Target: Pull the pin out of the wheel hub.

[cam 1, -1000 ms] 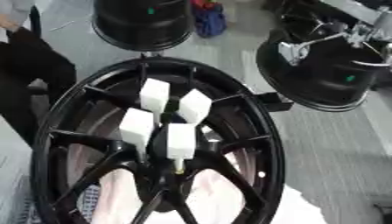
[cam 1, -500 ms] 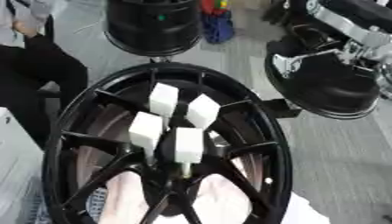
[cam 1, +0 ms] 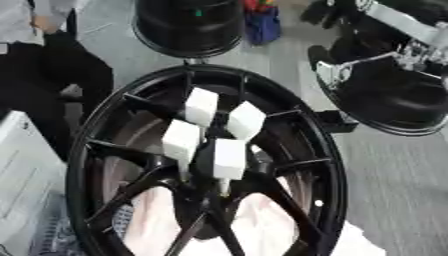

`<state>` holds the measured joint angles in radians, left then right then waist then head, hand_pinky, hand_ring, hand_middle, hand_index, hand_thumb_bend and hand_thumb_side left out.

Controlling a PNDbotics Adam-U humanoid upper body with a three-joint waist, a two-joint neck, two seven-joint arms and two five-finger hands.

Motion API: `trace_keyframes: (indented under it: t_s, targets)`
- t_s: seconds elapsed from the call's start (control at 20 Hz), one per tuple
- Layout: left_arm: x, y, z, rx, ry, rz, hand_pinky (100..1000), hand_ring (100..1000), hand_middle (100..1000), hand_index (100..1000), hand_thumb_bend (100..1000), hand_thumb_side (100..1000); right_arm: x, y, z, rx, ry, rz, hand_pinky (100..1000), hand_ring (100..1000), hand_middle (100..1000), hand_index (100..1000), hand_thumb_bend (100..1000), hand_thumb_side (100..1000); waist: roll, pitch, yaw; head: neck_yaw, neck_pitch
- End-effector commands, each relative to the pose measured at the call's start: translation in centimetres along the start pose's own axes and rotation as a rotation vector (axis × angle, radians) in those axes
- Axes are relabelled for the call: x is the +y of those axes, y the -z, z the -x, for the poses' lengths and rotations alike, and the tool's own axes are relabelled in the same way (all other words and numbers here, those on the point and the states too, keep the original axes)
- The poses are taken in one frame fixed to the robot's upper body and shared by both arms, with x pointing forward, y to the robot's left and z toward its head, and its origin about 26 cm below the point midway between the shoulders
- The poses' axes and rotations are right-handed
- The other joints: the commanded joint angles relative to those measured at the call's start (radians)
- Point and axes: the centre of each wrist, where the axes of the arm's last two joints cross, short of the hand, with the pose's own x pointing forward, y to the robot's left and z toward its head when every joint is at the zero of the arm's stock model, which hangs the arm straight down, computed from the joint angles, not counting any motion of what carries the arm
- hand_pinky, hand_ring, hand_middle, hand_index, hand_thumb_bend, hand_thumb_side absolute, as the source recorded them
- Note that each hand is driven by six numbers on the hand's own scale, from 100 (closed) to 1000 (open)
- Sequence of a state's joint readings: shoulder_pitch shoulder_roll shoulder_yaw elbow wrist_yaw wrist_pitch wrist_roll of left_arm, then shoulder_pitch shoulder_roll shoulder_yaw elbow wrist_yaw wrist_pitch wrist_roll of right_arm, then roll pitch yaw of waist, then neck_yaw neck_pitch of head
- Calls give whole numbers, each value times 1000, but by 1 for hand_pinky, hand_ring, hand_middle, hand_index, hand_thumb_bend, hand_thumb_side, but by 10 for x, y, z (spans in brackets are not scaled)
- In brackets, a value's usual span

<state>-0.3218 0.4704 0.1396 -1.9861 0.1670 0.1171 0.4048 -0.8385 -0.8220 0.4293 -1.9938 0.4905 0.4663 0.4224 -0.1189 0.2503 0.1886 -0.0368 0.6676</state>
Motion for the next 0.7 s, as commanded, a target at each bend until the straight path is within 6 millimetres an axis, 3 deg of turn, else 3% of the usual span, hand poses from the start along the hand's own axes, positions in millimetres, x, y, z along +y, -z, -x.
trace_keyframes:
  t_s: [0.05, 0.35, 0.7]
  targets:
    - [4, 3, -7, -27, 12, -7, 745, 652, 613, 751, 100, 378, -6, 0, -3, 0, -39, -5, 891, 774, 745, 835, 100, 222, 7, -12, 0, 3, 6]
    - [9, 1, -4, -19, 16, -43, 746, 652, 613, 751, 100, 386, -3, 4, -12, -25, -30, -13, 885, 773, 745, 829, 100, 227, 4, -3, 10, -10, 11]
    - [21, -4, 1, 17, 81, -58, 746, 649, 611, 751, 100, 387, 6, 5, -14, -52, -84, -116, 941, 795, 756, 825, 100, 329, 2, 1, 10, -19, 25]
